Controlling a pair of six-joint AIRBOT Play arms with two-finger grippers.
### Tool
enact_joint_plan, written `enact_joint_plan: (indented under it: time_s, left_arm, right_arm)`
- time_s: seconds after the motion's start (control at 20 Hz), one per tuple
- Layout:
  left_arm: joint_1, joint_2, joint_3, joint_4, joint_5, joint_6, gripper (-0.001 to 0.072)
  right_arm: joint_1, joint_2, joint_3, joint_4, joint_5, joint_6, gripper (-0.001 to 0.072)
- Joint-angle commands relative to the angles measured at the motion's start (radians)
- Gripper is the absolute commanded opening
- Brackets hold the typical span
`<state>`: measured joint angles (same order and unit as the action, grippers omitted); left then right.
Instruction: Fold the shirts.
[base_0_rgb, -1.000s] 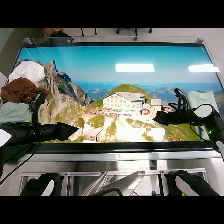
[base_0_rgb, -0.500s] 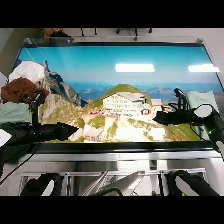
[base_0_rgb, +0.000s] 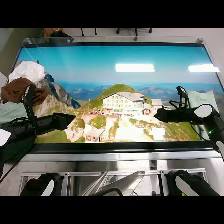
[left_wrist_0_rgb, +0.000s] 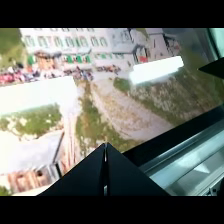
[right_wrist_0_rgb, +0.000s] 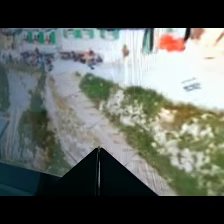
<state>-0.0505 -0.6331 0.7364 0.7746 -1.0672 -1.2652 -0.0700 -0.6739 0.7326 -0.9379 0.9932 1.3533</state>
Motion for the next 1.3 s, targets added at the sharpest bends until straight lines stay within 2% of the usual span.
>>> enact_joint_plan:
  time_s: [0.0, 0.1, 0.15, 0.2, 0.25, 0.4, 0.55, 0.65, 0.7, 0.75, 0.8, 1.0, 1.25]
  left_arm:
    - [-0.019, -0.017, 0.000, -0.017, 0.128, 0.000, 0.0014]
    - [-0.036, -0.051, 0.010, -0.006, 0.177, 0.000, 0.0018]
    - [-0.037, -0.080, 0.043, 0.039, 0.163, 0.001, 0.0297]
    - [-0.036, -0.117, 0.092, 0.101, 0.129, 0.000, 0.0668]
    - [-0.031, -0.158, 0.153, 0.178, 0.093, 0.000, 0.0703]
    - [0.010, -0.297, 0.367, 0.438, 0.051, 0.000, 0.0704]
    - [0.103, -0.472, 0.594, 0.689, 0.092, 0.000, 0.0704]
    - [0.192, -0.608, 0.725, 0.781, 0.130, 0.000, 0.0704]
    - [0.240, -0.688, 0.787, 0.797, 0.156, 0.001, 0.0704]
    - [0.281, -0.764, 0.841, 0.803, 0.184, 0.001, 0.0704]
    - [0.318, -0.847, 0.891, 0.803, 0.221, 0.001, 0.0704]
    - [0.377, -1.146, 1.061, 0.805, 0.370, 0.063, 0.0704]
    - [0.378, -1.489, 1.312, 0.830, 0.447, 0.072, 0.0704]
  right_arm:
    - [0.001, 0.000, 0.000, 0.000, -0.026, 0.000, 0.0023]
    - [0.001, 0.000, 0.000, 0.002, -0.027, 0.000, 0.0023]
    - [0.001, 0.000, 0.000, 0.001, -0.028, 0.000, 0.0023]
    - [0.001, 0.000, 0.000, 0.000, -0.028, 0.000, 0.0024]
    - [0.001, -0.002, 0.000, -0.001, -0.029, -0.001, 0.0025]
    - [0.001, -0.022, 0.000, 0.000, -0.032, -0.016, 0.0028]
    - [0.001, -0.051, 0.000, 0.000, -0.045, -0.016, 0.0029]
    - [0.001, -0.058, 0.000, 0.000, -0.059, -0.015, 0.0031]
    - [0.001, -0.060, 0.000, 0.000, -0.066, -0.015, 0.0121]
    - [0.001, -0.061, 0.000, 0.000, -0.073, -0.015, 0.0394]
    - [0.001, -0.061, 0.000, 0.000, -0.073, -0.015, 0.0617]
    - [0.001, -0.062, 0.000, 0.000, -0.074, -0.014, 0.0624]
    - [0.001, -0.062, 0.000, 0.001, -0.074, -0.014, 0.0625]
